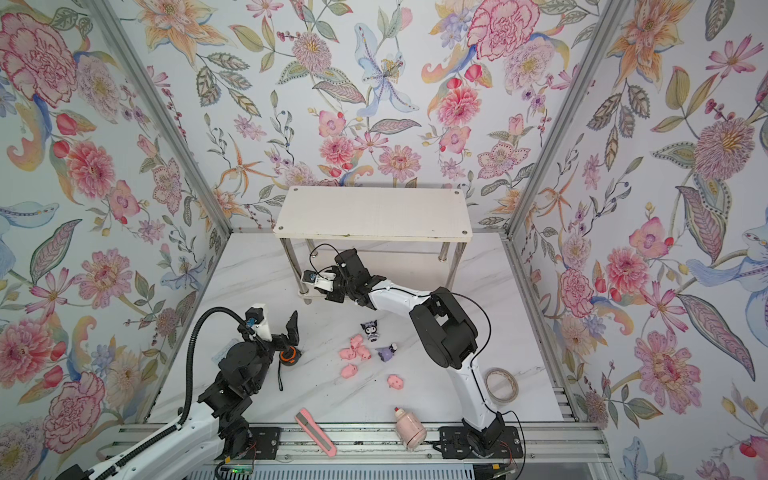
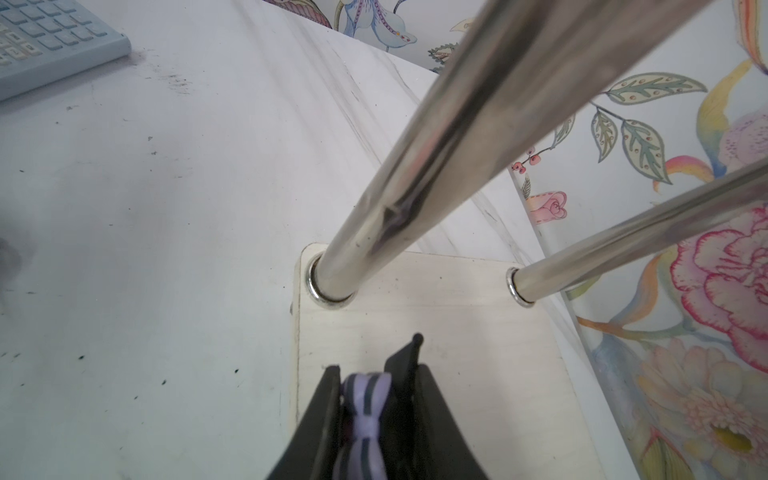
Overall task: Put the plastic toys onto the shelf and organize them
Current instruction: 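Carry the figure to the lower shelf with the right gripper while the left withdraws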
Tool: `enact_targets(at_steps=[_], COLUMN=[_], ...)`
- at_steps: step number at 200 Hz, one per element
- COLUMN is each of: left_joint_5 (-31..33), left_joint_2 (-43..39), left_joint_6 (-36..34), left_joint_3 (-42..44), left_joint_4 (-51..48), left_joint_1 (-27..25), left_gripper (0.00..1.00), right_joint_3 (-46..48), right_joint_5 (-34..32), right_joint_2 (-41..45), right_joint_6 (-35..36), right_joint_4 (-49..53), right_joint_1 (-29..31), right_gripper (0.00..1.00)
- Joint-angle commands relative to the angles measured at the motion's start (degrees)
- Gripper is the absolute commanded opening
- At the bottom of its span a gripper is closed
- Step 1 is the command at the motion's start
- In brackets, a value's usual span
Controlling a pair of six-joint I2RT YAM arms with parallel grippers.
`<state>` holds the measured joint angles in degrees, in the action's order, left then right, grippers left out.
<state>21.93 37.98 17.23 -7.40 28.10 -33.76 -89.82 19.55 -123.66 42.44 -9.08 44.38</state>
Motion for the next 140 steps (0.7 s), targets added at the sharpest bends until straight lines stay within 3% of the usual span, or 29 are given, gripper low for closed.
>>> enact_targets(at_steps=[1,87,140], left_joint_5=[1.53,1.62,1.34], left_joint_2=[0.07,1.09,1.49], left_joint_6=[1.39,1.86,1.16], left_joint_3=[-1.57,-2.62,-2.62], left_joint_4=[-0.65,-0.66,-1.21], left_joint_1=[-0.17,-0.19,-0.26], left_gripper=[0.99,0.99,0.99], right_joint_3=[1.4,6.7,6.24], right_joint_5=[3.63,8.41,9.09], right_joint_2=[0.35,1.22,0.11], right_joint_6=[1.24,-1.15,0.57], right_joint_4=[-4.02,-9.96,-10.36], right_joint_1=[-0.85,-3.69,-3.58], right_gripper=[0.12,0.29,0.3])
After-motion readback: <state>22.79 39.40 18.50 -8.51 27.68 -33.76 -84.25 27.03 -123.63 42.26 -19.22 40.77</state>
